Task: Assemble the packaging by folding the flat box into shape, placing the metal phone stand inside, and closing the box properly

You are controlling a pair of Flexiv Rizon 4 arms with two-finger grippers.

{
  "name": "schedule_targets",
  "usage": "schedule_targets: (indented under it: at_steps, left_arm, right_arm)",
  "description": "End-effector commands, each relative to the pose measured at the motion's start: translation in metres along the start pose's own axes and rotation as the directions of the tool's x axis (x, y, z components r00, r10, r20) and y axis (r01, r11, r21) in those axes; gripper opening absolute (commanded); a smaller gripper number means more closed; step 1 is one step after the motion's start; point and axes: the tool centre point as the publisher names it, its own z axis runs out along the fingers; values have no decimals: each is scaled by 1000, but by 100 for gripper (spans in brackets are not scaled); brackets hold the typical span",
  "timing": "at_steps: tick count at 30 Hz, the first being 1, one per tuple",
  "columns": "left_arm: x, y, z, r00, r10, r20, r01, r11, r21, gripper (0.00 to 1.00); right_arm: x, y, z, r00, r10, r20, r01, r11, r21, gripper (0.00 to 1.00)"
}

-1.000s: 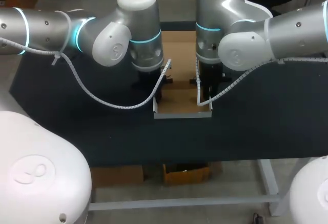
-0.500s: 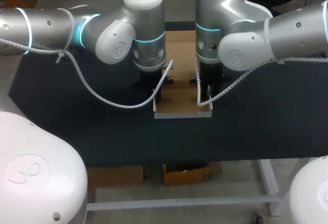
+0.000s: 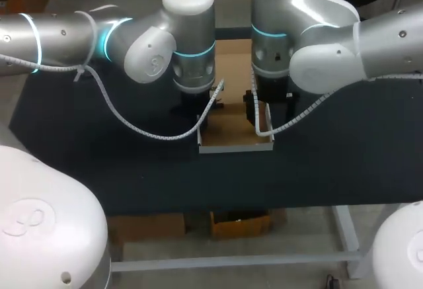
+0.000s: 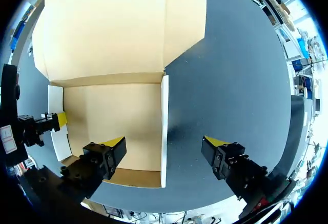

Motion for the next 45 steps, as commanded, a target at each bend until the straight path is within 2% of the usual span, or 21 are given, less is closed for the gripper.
schedule_targets:
  at_steps: [1,9,13,20,24,25,43,44,45]
  left_arm:
    - [-4,2,4,1000,1,4,-1,1000,9,0]
    - [-7,0,3,1000,12,2,-12,1000,15,0]
    - [-8,0,3,1000,22,6,-22,1000,14,0]
    - [-12,-1,3,999,37,27,-38,999,9,0]
    - [-15,-1,4,998,39,41,-39,999,8,0]
    - [-16,-1,4,998,39,42,-39,999,7,0]
    - [-23,-1,4,997,65,29,-64,997,-35,0]
    - [-24,-1,4,997,65,29,-64,997,-36,0]
    - [-24,-1,4,997,67,29,-66,997,-38,0]
  right_arm:
    - [-17,-13,-12,996,-14,-86,7,997,-75,100]
    - [-27,-19,-36,976,-137,-171,103,976,-193,100]
    - [-34,-22,-49,950,-219,-223,159,952,-260,100]
    - [-47,-27,-65,915,-315,-253,223,916,-334,100]
    - [-59,-29,-68,851,-414,-323,276,876,-395,100]
    - [-61,-29,-68,860,-415,-296,287,874,-391,100]
    - [-61,-29,-69,861,-417,-293,291,874,-390,100]
    - [-62,-30,-72,855,-436,-282,313,866,-391,100]
    - [-66,-32,-74,832,-472,-292,342,850,-400,100]
